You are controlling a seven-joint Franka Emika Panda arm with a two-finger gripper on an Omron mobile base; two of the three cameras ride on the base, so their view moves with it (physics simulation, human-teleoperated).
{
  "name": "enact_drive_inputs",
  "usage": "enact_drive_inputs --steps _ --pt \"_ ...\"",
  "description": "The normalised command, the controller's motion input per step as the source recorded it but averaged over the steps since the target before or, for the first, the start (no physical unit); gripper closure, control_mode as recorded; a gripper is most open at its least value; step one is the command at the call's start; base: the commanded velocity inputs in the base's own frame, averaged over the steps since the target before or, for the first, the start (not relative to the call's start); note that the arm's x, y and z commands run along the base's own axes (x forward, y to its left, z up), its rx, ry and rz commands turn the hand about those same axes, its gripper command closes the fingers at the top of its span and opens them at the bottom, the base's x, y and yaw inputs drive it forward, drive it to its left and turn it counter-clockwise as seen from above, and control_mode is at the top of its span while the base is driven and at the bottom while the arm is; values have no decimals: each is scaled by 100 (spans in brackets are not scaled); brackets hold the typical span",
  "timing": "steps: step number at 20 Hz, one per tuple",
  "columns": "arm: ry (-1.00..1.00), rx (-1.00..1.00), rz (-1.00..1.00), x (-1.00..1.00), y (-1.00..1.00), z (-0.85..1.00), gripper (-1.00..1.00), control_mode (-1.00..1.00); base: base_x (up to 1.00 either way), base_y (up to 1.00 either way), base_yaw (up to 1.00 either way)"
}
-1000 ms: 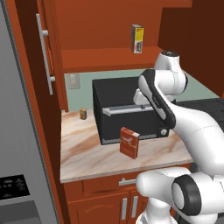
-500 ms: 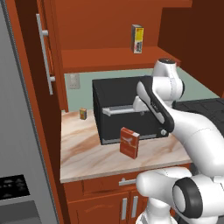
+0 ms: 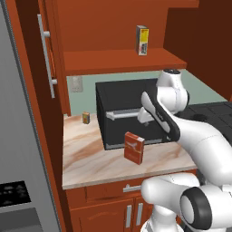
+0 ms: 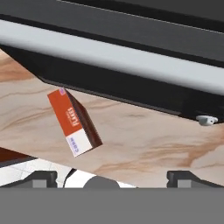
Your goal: Pick the cereal and boxed food from the counter and place them in the cabinets closest to them.
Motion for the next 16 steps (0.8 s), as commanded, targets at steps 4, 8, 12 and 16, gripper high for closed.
enact_drive_inputs --steps 4,8,12,16 --pt "-1 0 11 0 0 -27 -100 -100 0 0 0" --pt "-3 0 11 0 0 -25 -100 -100 0 0 0" --pt "-4 0 11 0 3 -23 -100 -100 0 0 0" --pt "-5 0 10 0 6 -21 -100 -100 0 0 0"
